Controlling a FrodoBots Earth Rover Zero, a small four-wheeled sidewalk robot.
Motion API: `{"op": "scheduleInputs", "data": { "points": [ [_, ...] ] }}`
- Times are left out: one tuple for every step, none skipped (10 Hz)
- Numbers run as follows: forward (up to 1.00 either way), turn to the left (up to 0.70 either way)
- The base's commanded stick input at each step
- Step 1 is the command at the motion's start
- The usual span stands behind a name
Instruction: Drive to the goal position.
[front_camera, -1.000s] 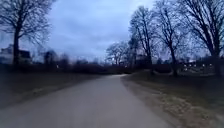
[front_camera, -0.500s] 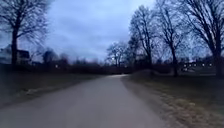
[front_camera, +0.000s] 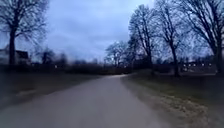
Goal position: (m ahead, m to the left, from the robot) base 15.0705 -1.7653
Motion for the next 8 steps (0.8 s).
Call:
{"op": "scheduleInputs", "data": {
  "points": [
    [0.7, 0.0],
    [0.7, 0.0],
    [0.7, 0.0],
    [0.7, 0.0],
    [0.7, 0.0],
    [0.7, 0.0],
    [0.7, 0.0],
    [0.7, 0.0]
  ]
}}
